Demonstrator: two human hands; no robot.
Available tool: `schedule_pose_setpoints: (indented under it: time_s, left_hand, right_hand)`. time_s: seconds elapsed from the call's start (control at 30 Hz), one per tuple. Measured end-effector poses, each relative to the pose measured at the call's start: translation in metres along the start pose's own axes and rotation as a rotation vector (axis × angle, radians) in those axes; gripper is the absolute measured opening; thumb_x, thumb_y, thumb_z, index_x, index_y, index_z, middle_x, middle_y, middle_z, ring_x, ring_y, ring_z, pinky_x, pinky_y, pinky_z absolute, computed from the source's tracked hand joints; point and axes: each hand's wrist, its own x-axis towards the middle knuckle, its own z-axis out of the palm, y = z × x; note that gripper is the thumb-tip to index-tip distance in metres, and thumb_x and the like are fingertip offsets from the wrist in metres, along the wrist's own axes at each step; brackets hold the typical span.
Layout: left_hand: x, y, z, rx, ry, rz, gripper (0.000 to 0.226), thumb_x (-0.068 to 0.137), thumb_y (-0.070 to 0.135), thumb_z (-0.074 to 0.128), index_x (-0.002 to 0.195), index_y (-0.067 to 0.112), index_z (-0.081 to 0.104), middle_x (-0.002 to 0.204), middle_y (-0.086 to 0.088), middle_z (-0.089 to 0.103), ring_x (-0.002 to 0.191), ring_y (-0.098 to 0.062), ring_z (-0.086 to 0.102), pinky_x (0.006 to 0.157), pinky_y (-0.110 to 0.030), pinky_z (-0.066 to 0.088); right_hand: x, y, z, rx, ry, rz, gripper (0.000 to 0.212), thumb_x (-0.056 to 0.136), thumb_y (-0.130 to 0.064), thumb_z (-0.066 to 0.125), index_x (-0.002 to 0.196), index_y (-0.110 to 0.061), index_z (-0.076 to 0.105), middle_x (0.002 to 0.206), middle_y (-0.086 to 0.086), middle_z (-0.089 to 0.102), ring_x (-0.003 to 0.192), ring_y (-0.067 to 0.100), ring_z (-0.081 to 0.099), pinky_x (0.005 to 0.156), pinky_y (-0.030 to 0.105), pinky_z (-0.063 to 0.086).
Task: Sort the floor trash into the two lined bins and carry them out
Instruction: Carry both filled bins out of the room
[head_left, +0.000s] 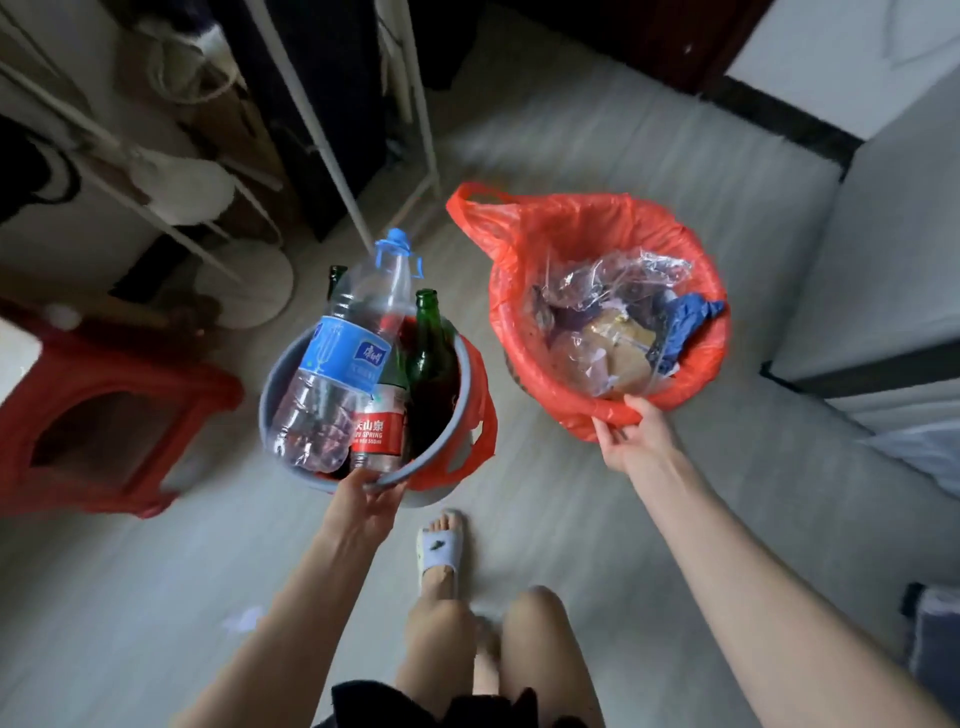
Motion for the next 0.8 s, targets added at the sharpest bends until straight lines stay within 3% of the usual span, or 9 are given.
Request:
schedule_pose_setpoints:
  time_s: [0.07, 0.13, 0.2, 0.3, 0.4, 0.47, 0.57, 0.67, 0.8]
  left_hand:
    - [0.005, 0.0, 0.057, 0.06, -0.019, -0.011, 0.021, 0.096, 0.004, 0.033, 0.083, -0.001, 0.048, 0.069, -0.015, 0.06, 0.056, -0.023, 0.063, 0.038, -0.025, 0.051]
    - [0.014, -0.003, 0.119, 0.102, -0.062, -0.008, 0.022, 0.096, 0.004, 0.033, 0.081, -0.001, 0.049, 0.051, -0.013, 0.064, 0.043, -0.019, 0.064, 0.038, -0.025, 0.052]
    - [0.02, -0.007, 0.173, 0.122, -0.056, -0.009, 0.019, 0.094, 0.001, 0.036, 0.083, -0.002, 0.05, 0.047, -0.011, 0.064, 0.04, -0.018, 0.063, 0.039, -0.025, 0.053]
    - [0.028, -0.025, 0.265, 0.181, -0.096, -0.005, 0.016, 0.091, -0.001, 0.036, 0.088, -0.001, 0.052, 0.051, -0.009, 0.066, 0.044, -0.016, 0.065, 0.044, -0.024, 0.055]
    - [0.034, -0.043, 0.36, 0.236, -0.089, -0.002, 0.017, 0.091, -0.001, 0.037, 0.083, 0.001, 0.052, 0.059, -0.011, 0.065, 0.041, -0.013, 0.063, 0.041, -0.022, 0.053]
    - [0.042, -0.053, 0.429, 0.25, -0.122, 0.019, 0.019, 0.091, -0.004, 0.034, 0.083, 0.0, 0.051, 0.064, -0.013, 0.064, 0.041, -0.014, 0.064, 0.04, -0.023, 0.053]
    - [0.048, -0.068, 0.509, 0.281, -0.113, 0.014, 0.022, 0.091, -0.006, 0.031, 0.08, -0.002, 0.049, 0.046, -0.008, 0.063, 0.04, -0.014, 0.063, 0.038, -0.024, 0.052]
    - [0.058, -0.083, 0.596, 0.292, -0.151, -0.017, 0.026, 0.092, -0.007, 0.028, 0.078, -0.002, 0.049, 0.044, -0.007, 0.062, 0.04, -0.014, 0.063, 0.037, -0.023, 0.051]
    - [0.085, -0.094, 0.721, 0.336, -0.162, -0.032, 0.025, 0.091, -0.009, 0.029, 0.078, -0.002, 0.05, 0.043, -0.009, 0.062, 0.038, -0.016, 0.062, 0.037, -0.025, 0.052]
  right_hand:
    - [0.012, -0.047, 0.002, 0.031, 0.007, -0.006, 0.022, 0.095, -0.018, 0.046, 0.076, -0.013, 0.054, 0.042, -0.003, 0.062, 0.059, 0.009, 0.062, 0.044, 0.016, 0.051]
    - [0.029, -0.1, 0.007, 0.068, 0.006, -0.026, 0.022, 0.096, -0.018, 0.044, 0.076, -0.015, 0.053, 0.039, -0.005, 0.061, 0.04, 0.005, 0.061, 0.042, 0.016, 0.05]
    - [0.05, -0.148, 0.011, 0.086, 0.031, -0.036, 0.024, 0.096, -0.017, 0.044, 0.074, -0.015, 0.053, 0.039, -0.006, 0.06, 0.034, 0.003, 0.059, 0.042, 0.016, 0.05]
    - [0.086, -0.232, 0.023, 0.121, 0.028, -0.016, 0.023, 0.096, -0.018, 0.044, 0.075, -0.015, 0.053, 0.039, -0.005, 0.061, 0.049, 0.009, 0.064, 0.04, 0.017, 0.049]
    - [0.12, -0.319, 0.034, 0.112, 0.064, -0.009, 0.021, 0.095, -0.017, 0.047, 0.076, -0.014, 0.053, 0.037, -0.004, 0.06, 0.068, 0.01, 0.054, 0.037, 0.019, 0.049]
    - [0.139, -0.378, 0.043, 0.136, 0.074, -0.031, 0.021, 0.096, -0.017, 0.046, 0.076, -0.015, 0.053, 0.037, -0.004, 0.06, 0.069, 0.01, 0.052, 0.04, 0.018, 0.05]
    - [0.158, -0.451, 0.057, 0.133, 0.088, -0.042, 0.022, 0.096, -0.018, 0.045, 0.076, -0.015, 0.053, 0.039, -0.004, 0.061, 0.069, 0.009, 0.053, 0.056, 0.015, 0.054]
    - [0.188, -0.53, 0.074, 0.179, 0.095, -0.047, 0.019, 0.095, -0.019, 0.048, 0.078, -0.015, 0.054, 0.038, -0.003, 0.06, 0.069, 0.01, 0.053, 0.041, 0.017, 0.05]
    - [0.23, -0.629, 0.108, 0.238, 0.112, -0.065, 0.018, 0.095, -0.019, 0.049, 0.079, -0.014, 0.054, 0.043, -0.002, 0.063, 0.069, 0.011, 0.055, 0.039, 0.019, 0.05]
